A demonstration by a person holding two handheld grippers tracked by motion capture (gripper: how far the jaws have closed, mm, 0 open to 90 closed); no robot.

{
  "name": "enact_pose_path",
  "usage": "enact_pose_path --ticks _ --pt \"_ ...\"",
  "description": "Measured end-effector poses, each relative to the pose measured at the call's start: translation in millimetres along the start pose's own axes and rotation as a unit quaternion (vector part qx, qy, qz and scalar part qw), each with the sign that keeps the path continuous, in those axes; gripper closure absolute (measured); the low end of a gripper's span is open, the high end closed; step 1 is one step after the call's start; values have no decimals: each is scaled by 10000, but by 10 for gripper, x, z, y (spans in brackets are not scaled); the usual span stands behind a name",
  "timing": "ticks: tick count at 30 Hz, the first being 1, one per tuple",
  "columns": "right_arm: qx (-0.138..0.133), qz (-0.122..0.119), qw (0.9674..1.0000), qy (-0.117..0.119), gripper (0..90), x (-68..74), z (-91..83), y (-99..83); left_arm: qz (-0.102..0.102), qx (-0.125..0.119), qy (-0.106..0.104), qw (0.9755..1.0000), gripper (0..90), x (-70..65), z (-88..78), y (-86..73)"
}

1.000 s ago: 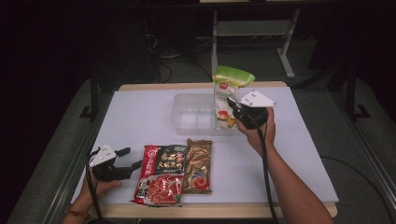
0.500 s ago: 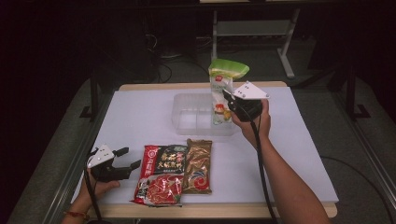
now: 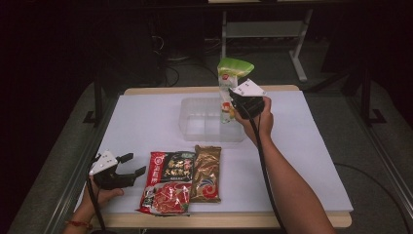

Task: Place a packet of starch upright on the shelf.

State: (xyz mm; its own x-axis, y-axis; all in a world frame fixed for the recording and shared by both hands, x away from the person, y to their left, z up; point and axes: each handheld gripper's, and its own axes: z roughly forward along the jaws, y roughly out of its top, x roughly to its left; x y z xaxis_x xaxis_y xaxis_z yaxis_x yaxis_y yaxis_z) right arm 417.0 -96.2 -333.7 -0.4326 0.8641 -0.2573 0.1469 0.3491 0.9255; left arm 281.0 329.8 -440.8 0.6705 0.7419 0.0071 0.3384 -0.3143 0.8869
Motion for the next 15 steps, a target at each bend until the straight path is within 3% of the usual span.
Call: enact_pose_path --ticks 7,15 --pt "63 57 9999 -141 826 9 120 -60 13 10 0 10000 255 12 4 -9" --pt "199 47 9997 -134 826 82 230 -191 36 59 -14 10000 255 7 15 -13"
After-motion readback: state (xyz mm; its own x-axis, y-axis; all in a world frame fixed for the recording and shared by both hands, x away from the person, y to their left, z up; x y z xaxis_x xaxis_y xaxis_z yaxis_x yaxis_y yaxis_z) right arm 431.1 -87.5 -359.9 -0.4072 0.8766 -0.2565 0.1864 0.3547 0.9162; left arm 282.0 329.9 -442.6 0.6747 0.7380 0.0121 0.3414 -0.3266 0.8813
